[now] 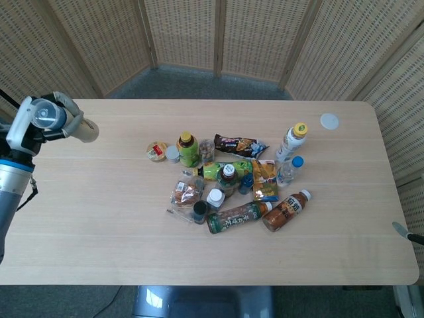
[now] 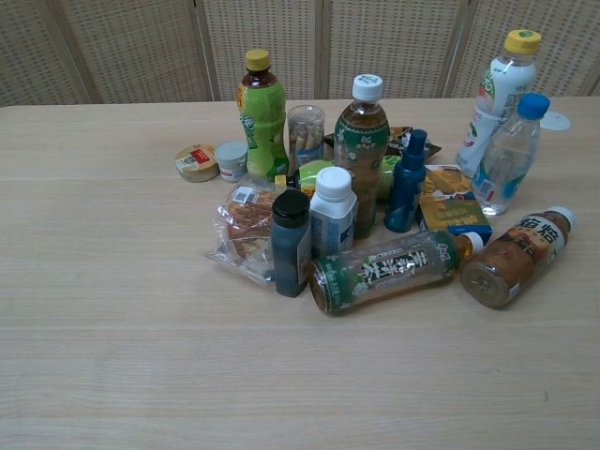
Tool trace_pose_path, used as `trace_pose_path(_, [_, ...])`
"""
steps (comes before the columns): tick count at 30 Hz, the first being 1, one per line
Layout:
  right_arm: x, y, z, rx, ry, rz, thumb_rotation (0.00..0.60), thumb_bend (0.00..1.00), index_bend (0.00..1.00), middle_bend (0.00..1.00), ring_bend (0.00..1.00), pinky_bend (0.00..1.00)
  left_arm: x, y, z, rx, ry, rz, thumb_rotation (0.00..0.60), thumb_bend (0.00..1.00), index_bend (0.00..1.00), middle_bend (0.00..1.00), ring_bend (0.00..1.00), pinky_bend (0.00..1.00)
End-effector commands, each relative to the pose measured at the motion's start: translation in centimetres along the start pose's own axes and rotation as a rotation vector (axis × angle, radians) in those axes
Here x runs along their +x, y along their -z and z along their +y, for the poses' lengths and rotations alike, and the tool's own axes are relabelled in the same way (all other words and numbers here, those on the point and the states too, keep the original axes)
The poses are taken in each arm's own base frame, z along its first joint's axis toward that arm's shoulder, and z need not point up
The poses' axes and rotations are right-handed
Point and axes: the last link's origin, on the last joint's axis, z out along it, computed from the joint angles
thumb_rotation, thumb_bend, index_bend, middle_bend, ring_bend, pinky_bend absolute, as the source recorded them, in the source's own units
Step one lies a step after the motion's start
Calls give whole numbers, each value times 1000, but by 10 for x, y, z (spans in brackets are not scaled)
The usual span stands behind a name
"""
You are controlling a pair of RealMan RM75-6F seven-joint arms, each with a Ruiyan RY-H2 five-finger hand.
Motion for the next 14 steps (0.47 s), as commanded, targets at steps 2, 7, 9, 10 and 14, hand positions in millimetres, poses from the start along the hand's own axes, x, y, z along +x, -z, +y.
trace_pose_path(2, [1, 2, 3, -11, 4, 1, 515, 23, 0, 0, 0, 0, -5, -13, 18, -25, 44, -10, 600, 387, 746, 717, 635, 431])
trace_pose_path(7, [4, 5, 6, -23, 4, 7, 514, 22, 0, 0, 0, 0, -18, -26, 24, -25, 68, -34, 600, 385, 746, 717, 634, 432])
trace_pose_path(9, [4, 6, 9, -32, 5, 9, 513, 23, 0, 0, 0, 0, -23, -29, 25, -23, 68, -41, 600, 385, 747, 717, 635, 431])
trace_pose_path(10, [4, 6, 10, -35, 6, 8, 513, 23, 0, 0, 0, 0, -25, -30, 25, -22, 69, -42, 600, 385, 748, 717, 634, 431])
trace_pose_path(14, [6, 7, 12, -41, 5, 10, 514, 21, 0, 0, 0, 0, -29, -35, 25, -21, 85, -36, 600, 383, 755, 717, 634, 431])
